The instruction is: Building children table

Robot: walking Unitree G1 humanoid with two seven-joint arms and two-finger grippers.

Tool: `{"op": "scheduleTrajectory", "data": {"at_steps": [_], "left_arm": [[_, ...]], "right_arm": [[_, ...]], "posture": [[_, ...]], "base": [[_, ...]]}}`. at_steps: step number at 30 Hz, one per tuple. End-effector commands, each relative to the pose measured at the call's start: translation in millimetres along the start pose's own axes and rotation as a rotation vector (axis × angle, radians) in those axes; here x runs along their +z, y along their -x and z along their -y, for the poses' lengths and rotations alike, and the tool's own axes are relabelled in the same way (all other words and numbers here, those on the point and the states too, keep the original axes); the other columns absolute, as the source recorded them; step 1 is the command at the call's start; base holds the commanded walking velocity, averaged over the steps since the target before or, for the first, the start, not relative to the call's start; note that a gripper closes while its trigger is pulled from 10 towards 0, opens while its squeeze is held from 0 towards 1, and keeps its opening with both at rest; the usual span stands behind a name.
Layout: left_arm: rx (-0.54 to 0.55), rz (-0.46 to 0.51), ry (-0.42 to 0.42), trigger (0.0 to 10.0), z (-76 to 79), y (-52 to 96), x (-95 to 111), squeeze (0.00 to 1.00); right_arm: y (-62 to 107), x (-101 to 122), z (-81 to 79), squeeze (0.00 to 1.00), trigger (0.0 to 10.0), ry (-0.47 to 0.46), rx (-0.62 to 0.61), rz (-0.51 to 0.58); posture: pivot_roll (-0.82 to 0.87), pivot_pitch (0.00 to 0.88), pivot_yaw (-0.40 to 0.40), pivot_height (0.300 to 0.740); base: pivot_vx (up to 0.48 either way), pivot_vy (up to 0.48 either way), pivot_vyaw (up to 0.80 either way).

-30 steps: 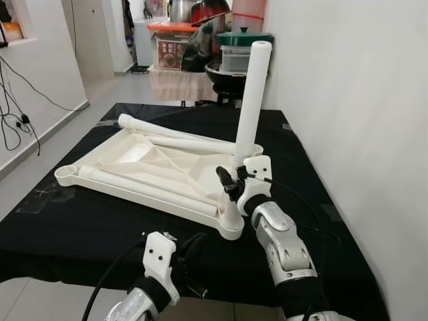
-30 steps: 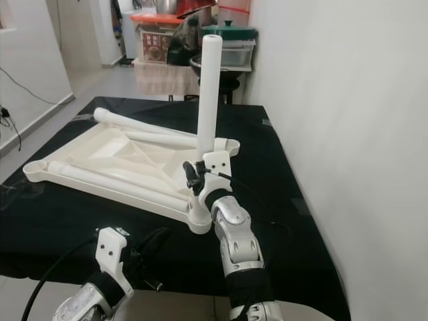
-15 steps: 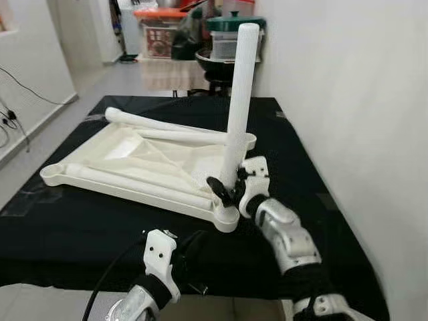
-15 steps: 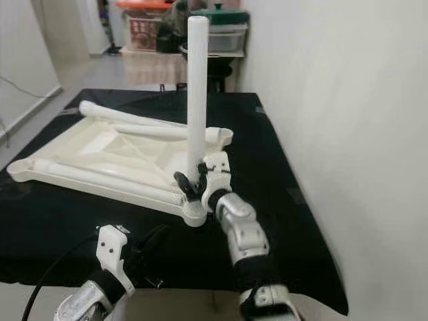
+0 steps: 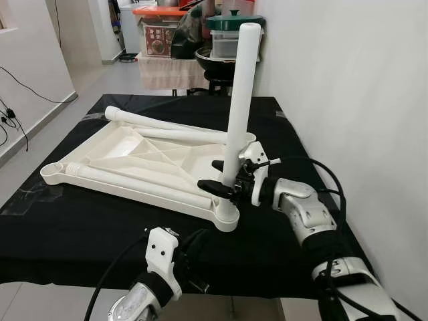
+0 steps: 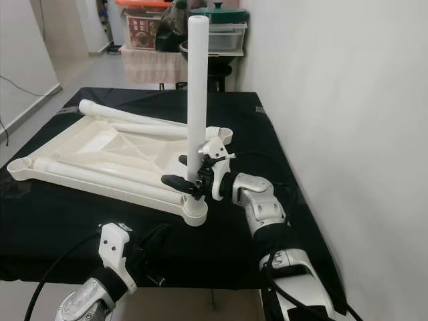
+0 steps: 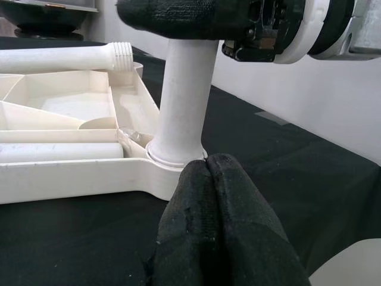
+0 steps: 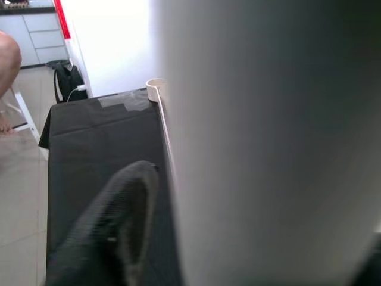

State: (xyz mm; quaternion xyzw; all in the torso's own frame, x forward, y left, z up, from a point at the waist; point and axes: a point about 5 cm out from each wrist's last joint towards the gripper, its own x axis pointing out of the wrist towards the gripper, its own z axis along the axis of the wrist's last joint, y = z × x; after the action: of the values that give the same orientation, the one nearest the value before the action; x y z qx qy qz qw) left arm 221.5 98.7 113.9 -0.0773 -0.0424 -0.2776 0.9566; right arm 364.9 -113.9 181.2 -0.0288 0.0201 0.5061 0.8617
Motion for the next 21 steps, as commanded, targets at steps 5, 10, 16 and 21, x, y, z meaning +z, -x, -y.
{"op": "scheduleTrajectory", "data": {"at_steps": [5, 10, 16, 21], "left_arm": [[0.000, -0.005, 0.004, 10.0, 1.2, 1.4, -2.4, 0.00], [0.000, -0.006, 0.003, 10.0, 1.6, 3.5, -1.2, 0.00], [0.007, -0.006, 0.001, 10.0, 2.4, 6.5, -0.3, 0.00], [0.008, -0.008, 0.002, 10.0, 2.2, 7.4, -0.1, 0.00]], "right_arm": [[1.1, 0.1, 1.6, 0.00, 0.0, -0.001, 0.027, 0.024], [6.3, -12.5, -3.6, 0.00, 0.0, -0.037, -0.079, 0.039], [16.4, -64.7, -19.7, 0.00, 0.0, -0.161, -0.790, -0.132], [14.7, -79.0, -46.1, 0.00, 0.0, -0.223, -0.862, -0.161]], "posture": [[0.09, 0.000, -0.056, 0.740], [0.09, 0.000, -0.057, 0.740], [0.10, 0.000, -0.070, 0.740], [0.09, 0.000, -0.061, 0.740]], "base": [[0.000, 0.000, 0.00], [0.000, 0.000, 0.00], [0.000, 0.000, 0.00], [0.000, 0.000, 0.00]]}}
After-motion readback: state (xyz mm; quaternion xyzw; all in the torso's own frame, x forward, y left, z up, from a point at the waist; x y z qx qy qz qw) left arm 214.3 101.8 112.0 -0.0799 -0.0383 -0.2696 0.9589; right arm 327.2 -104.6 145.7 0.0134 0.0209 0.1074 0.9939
